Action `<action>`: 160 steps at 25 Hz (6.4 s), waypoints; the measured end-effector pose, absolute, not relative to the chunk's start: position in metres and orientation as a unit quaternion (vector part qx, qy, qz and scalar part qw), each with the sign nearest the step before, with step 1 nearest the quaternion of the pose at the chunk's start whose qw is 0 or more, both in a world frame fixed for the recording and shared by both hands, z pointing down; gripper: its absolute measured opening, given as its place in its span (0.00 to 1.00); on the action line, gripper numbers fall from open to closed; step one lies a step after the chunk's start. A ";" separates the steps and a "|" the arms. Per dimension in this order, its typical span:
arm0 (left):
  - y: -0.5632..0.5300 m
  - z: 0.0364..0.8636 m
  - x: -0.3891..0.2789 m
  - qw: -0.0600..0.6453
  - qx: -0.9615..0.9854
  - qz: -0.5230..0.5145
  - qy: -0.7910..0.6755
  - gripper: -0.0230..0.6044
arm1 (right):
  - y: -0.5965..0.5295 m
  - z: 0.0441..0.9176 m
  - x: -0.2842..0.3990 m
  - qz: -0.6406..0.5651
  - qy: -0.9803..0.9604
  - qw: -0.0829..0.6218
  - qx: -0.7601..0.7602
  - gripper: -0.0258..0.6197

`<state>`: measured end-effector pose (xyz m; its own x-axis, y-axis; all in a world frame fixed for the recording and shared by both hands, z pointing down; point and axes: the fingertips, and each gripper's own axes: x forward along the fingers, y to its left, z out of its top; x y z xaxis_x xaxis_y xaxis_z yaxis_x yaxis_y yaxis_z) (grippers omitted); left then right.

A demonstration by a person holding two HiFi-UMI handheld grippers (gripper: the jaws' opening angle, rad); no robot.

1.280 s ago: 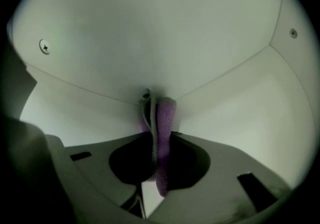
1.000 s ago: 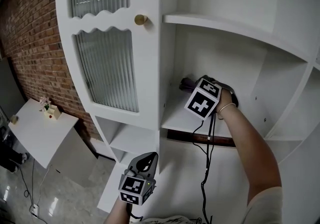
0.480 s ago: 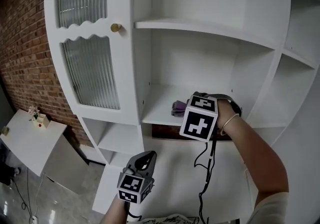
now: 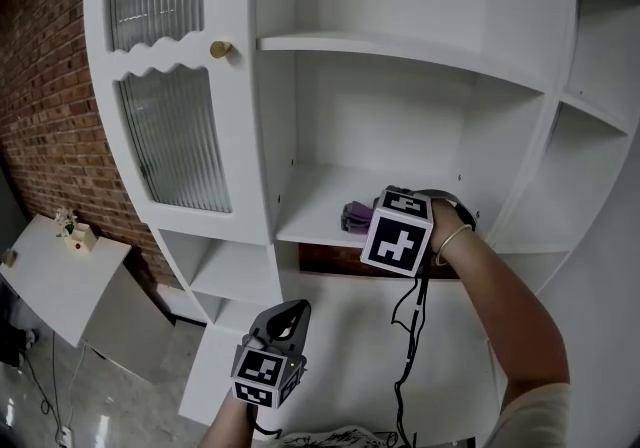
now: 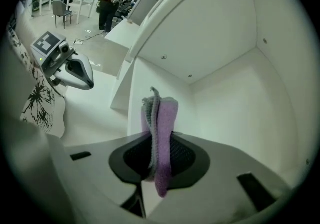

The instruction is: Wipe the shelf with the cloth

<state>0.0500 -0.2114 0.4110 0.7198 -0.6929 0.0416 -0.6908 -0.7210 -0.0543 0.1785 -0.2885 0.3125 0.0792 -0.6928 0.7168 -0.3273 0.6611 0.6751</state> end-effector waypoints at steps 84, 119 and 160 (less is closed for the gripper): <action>-0.197 0.450 0.089 -0.039 -0.952 -0.052 0.298 0.06 | -0.288 0.313 0.309 -0.138 -0.526 0.676 0.498 0.15; -0.252 0.462 0.104 -0.026 -0.931 -0.055 0.360 0.06 | -0.392 0.301 0.342 -0.212 -0.517 0.638 0.530 0.15; -0.092 0.441 0.057 -0.018 -0.944 -0.008 0.330 0.06 | -0.048 0.446 0.199 -0.029 -0.719 0.027 0.694 0.14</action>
